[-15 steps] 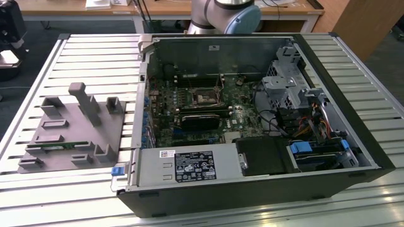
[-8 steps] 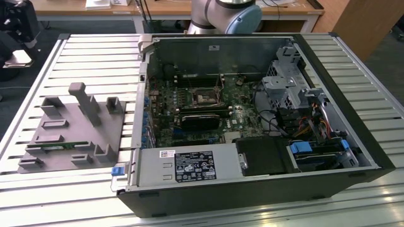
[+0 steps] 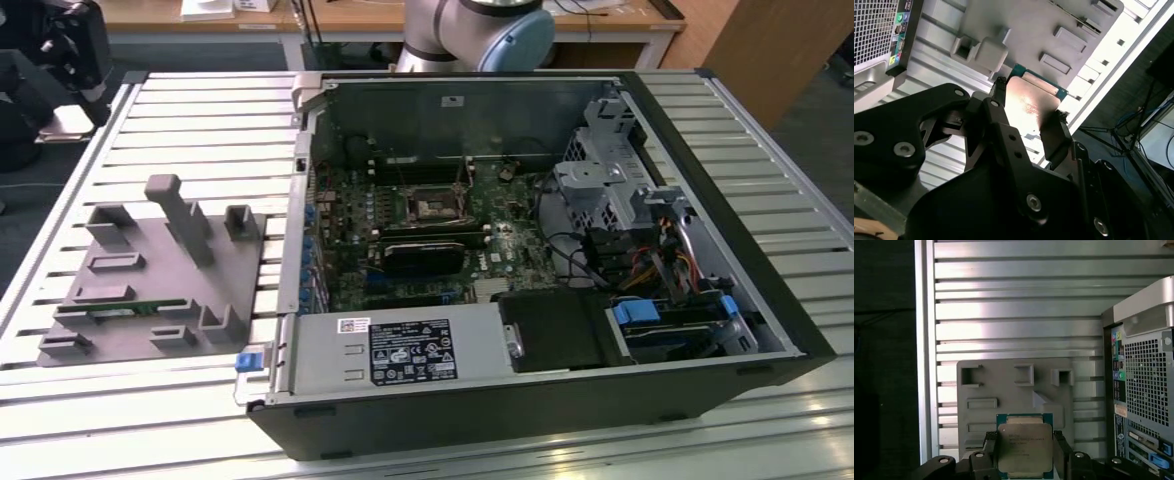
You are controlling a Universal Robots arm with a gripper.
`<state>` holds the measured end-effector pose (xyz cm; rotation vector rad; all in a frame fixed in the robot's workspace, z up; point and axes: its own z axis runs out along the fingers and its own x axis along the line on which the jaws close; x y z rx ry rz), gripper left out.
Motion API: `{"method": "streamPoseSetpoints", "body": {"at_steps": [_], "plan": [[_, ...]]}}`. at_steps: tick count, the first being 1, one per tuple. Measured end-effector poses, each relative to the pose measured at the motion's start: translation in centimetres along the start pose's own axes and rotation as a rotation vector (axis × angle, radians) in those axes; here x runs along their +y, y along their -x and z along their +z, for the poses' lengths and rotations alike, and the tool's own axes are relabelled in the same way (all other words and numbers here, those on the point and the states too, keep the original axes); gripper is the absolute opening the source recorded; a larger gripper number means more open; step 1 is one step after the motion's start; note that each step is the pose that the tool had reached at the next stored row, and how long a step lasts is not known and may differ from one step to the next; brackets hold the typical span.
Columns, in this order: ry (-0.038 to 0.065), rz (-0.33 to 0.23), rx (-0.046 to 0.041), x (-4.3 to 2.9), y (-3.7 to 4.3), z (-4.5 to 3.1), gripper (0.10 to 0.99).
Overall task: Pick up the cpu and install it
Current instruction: 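Pick up the cpu and move it towards the insertion slot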
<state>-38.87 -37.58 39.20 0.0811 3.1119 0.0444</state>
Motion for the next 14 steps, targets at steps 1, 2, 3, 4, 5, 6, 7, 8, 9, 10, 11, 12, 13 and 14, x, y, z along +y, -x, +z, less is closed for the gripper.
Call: {"method": "streamPoseSetpoints", "body": {"at_steps": [1,2,3,4,5,6,7,8,9,10,11,12,13,14], "plan": [[0.0,0.0,0.0,0.02,0.26,0.01,0.525],[0.0,0.0,0.0001,0.03,0.52,0.01,0.525],[0.0,0.0,0.0001,0.04,0.76,0.02,0.525],[0.0,0.0,0.0001,0.05,1.0,0.02,0.525],[0.0,0.0,0.0,0.07,1.24,0.04,0.525],[0.0,0.0,0.0,0.08,1.51,0.04,0.525],[0.0,0.0,0.0,0.09,1.79,0.05,0.525],[0.0,0.0,0.0,0.11,2.08,0.06,0.525],[0.0,0.0,0.0001,0.12,2.38,0.06,0.525],[0.0,0.0,0.0001,0.14,2.68,0.07,0.525],[0.0,0.0,0.0,0.15,2.96,0.09,0.525],[0.0,0.0,0.0,0.17,3.22,0.09,0.525],[0.0,0.0,0.0,0.18,3.47,0.1,0.525],[0.0,0.0,0.0,0.19,3.72,0.11,0.525]]}}
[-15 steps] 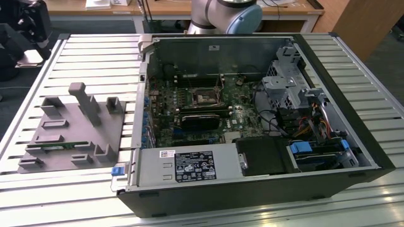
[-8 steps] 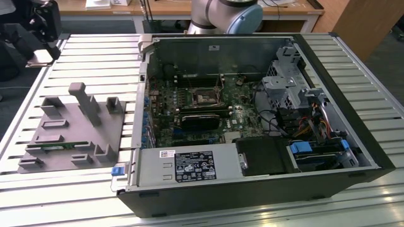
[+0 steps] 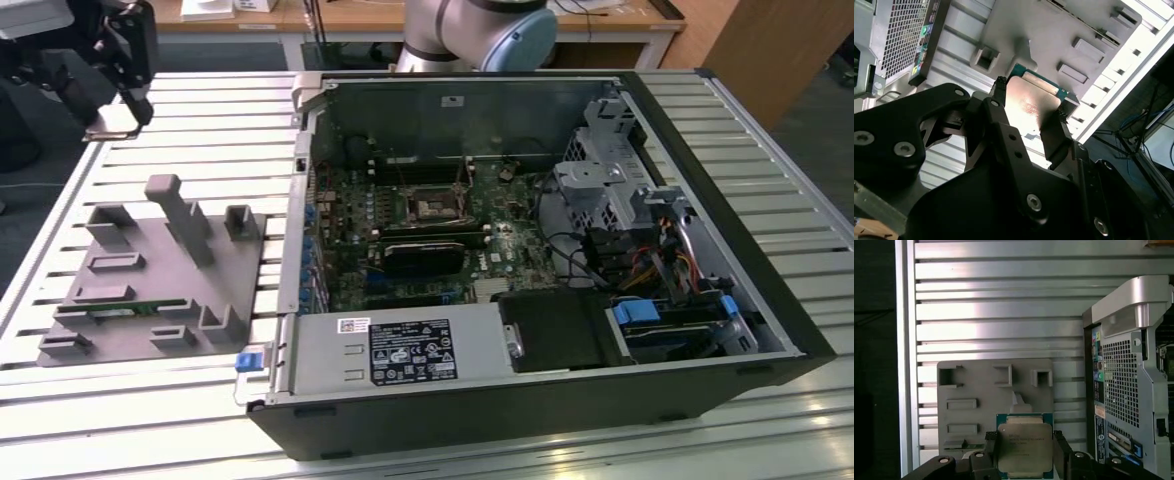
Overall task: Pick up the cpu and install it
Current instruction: 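Pick up the cpu and move it towards the insertion slot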
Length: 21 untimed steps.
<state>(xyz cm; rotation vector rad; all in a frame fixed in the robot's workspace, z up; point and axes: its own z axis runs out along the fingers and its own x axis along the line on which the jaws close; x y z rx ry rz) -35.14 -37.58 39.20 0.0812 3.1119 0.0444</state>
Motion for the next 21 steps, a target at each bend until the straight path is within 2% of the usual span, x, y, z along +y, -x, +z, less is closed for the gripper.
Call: {"method": "streamPoseSetpoints", "body": {"at_steps": [21], "plan": [[0.0,0.0,0.0002,0.23,4.52,0.12,0.525]]}}
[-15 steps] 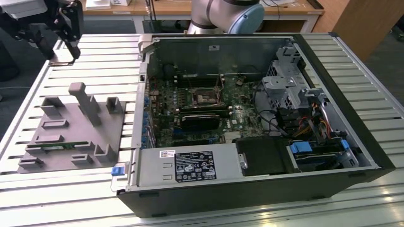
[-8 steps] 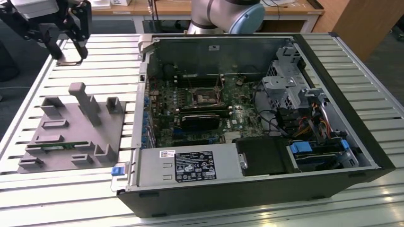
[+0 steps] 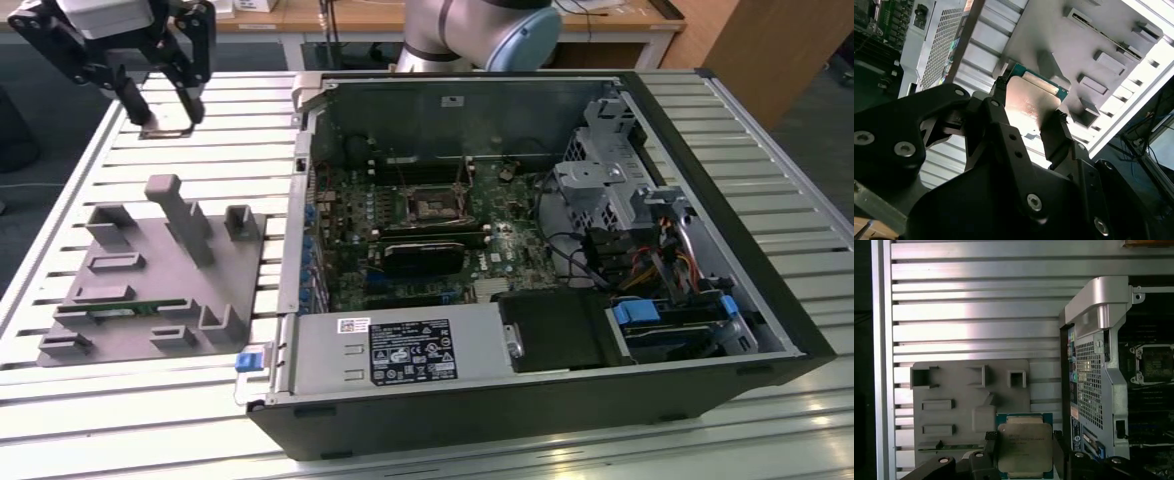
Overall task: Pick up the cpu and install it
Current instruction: 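Pick up the cpu and move it towards the insertion slot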
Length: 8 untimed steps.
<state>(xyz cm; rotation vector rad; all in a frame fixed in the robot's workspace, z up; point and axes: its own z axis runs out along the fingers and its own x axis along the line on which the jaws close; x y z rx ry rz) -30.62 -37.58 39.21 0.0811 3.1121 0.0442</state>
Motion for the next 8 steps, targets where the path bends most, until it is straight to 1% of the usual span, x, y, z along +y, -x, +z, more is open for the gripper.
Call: {"method": "streamPoseSetpoints", "body": {"at_steps": [8], "plan": [[0.0,0.0,-0.0001,0.08,1.59,0.05,0.525]]}}
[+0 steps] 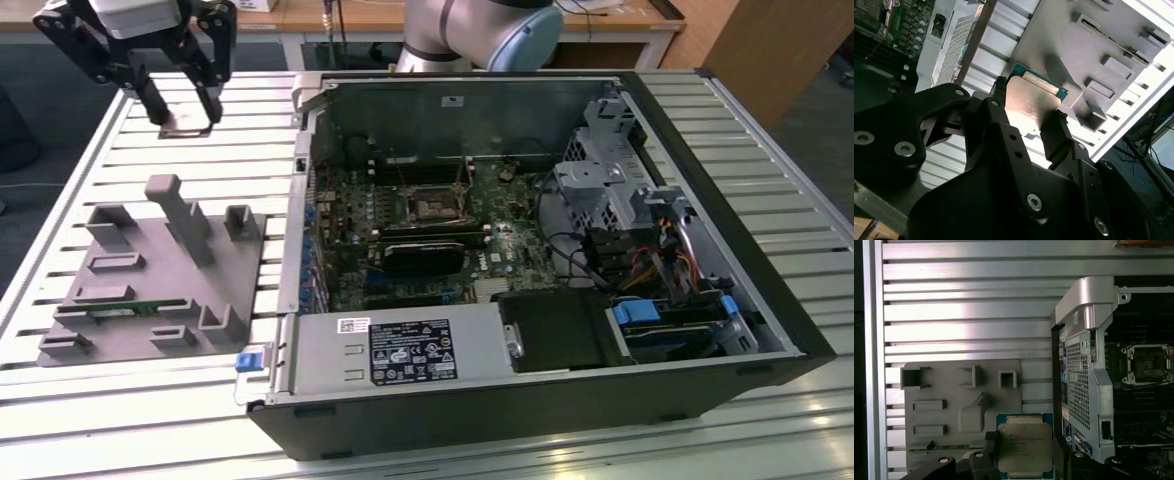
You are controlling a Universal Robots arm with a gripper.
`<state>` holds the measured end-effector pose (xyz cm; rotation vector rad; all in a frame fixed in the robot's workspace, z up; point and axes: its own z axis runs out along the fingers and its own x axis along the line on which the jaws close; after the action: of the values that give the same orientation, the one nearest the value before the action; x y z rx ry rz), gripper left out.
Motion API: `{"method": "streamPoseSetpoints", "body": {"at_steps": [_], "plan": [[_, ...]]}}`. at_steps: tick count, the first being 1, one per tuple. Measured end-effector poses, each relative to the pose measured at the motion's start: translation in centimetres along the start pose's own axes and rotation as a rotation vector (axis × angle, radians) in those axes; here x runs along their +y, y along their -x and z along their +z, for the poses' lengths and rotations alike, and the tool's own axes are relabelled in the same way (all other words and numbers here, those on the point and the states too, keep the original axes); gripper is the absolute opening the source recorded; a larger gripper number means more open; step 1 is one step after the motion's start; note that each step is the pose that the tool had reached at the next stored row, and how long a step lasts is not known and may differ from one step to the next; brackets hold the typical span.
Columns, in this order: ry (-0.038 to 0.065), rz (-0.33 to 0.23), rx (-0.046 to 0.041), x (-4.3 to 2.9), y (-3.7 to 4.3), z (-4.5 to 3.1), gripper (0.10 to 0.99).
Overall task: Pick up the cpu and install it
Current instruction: 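Pick up the cpu and move it towards the insertion slot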
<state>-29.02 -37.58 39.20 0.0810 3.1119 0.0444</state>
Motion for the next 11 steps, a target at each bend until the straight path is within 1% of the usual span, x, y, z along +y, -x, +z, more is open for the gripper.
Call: {"method": "streamPoseSetpoints", "body": {"at_steps": [11], "plan": [[0.0,0.0,0.0,0.11,2.03,0.06,0.525]]}}
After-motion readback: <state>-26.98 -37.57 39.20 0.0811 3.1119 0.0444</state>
